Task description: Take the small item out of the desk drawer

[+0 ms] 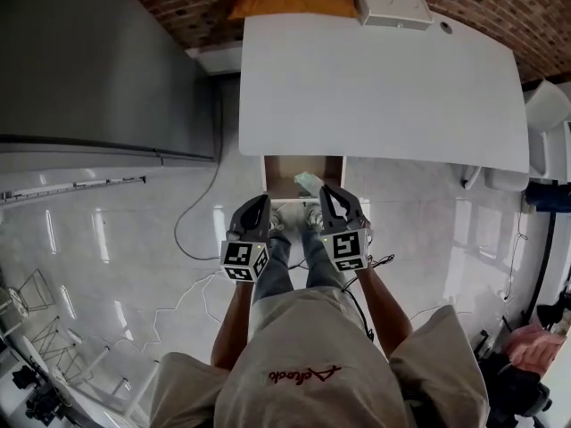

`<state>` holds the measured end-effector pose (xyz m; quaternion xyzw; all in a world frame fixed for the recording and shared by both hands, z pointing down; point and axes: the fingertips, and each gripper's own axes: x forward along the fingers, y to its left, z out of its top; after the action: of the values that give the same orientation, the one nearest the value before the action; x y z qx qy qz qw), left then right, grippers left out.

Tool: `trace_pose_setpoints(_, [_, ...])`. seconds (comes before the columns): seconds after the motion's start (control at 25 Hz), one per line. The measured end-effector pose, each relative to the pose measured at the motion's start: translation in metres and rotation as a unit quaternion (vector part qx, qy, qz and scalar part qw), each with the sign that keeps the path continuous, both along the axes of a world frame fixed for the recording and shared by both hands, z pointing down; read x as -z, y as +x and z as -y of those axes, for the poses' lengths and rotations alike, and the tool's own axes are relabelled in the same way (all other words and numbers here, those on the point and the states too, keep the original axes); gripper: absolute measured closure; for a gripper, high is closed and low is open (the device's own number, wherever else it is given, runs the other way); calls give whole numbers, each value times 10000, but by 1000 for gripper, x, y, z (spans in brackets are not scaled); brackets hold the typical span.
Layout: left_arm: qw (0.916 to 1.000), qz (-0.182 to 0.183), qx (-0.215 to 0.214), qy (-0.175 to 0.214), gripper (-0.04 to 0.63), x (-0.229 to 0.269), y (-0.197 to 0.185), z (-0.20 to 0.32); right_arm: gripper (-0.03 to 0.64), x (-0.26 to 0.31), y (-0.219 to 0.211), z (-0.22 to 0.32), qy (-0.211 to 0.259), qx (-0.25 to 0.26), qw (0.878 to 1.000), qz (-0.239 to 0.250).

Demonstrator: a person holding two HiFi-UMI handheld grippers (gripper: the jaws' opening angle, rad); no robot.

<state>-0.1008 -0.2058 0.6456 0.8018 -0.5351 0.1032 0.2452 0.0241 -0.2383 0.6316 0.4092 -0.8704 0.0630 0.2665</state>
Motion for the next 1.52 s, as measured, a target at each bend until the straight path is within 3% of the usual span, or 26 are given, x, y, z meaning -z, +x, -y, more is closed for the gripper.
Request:
trace_pose_setpoints(0.6, [9957,182,55,902,586,97,-5,29,604,99,24,22,735,-482,9949,486])
trace_pose_setpoints(1.52, [9834,279,48,1793,586,182,-22,65,604,171,46,37,1378,-1091,9811,812])
